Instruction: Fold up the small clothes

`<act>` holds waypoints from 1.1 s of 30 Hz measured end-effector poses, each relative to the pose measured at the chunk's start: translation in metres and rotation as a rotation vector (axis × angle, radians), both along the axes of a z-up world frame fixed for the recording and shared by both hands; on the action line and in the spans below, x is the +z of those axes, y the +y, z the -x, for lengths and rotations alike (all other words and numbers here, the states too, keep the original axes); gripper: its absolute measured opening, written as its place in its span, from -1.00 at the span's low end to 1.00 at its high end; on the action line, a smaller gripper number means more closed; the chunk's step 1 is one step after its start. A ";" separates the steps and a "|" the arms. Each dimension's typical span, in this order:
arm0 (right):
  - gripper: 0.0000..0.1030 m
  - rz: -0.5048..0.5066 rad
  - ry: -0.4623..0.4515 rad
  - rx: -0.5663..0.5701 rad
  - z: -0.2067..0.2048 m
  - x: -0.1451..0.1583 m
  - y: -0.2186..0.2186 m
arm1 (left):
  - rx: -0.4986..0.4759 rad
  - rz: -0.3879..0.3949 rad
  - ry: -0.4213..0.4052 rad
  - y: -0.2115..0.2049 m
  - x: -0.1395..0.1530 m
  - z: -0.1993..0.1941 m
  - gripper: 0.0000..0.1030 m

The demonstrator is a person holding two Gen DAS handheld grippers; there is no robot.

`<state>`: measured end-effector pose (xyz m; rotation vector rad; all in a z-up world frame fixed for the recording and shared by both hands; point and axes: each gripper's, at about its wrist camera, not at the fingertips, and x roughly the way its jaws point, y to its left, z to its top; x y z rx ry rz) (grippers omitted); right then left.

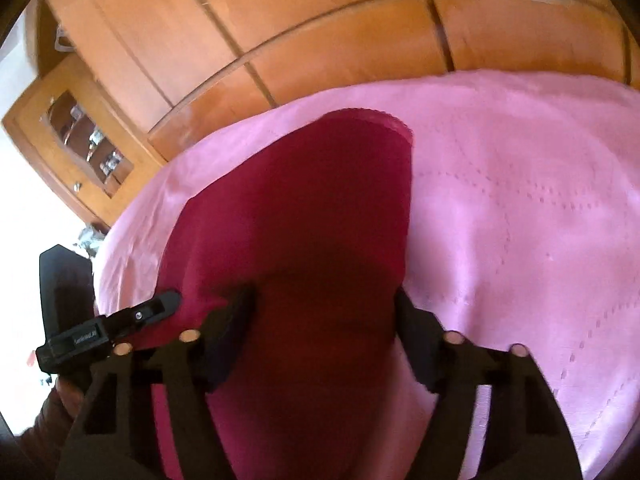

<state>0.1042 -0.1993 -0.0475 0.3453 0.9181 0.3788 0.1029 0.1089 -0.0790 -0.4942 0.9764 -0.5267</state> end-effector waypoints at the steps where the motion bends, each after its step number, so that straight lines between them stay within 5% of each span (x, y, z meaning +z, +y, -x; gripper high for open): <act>1: 0.27 -0.018 0.015 -0.003 -0.001 -0.003 -0.002 | -0.005 0.023 -0.001 0.002 -0.002 0.002 -0.04; 4: 0.40 -0.134 0.086 -0.014 -0.009 -0.018 -0.015 | -0.018 0.033 -0.023 -0.001 0.002 0.009 -0.24; 6: 0.24 -0.186 0.102 -0.032 -0.007 -0.021 -0.021 | -0.025 0.033 -0.040 -0.005 0.006 0.013 -0.34; 10: -0.24 -0.099 0.031 -0.016 0.005 0.005 -0.008 | -0.038 0.085 -0.054 -0.005 0.015 0.022 -0.43; 12: -0.32 -0.102 -0.006 -0.009 0.011 0.020 -0.007 | -0.048 0.136 -0.064 -0.004 0.023 0.025 -0.44; 21: -0.44 -0.066 -0.199 -0.053 0.030 0.093 -0.051 | -0.149 0.185 -0.129 -0.056 0.064 0.023 -0.44; 25: -0.44 -0.029 -0.254 -0.130 0.023 0.114 -0.093 | -0.210 0.162 -0.184 -0.113 0.095 -0.002 -0.44; 30: -0.43 -0.028 -0.242 -0.259 0.001 0.100 -0.159 | -0.264 0.095 -0.197 -0.193 0.111 -0.044 -0.44; 33: -0.27 0.018 -0.116 -0.347 -0.022 0.051 -0.200 | -0.291 -0.014 -0.161 -0.238 0.092 -0.063 -0.41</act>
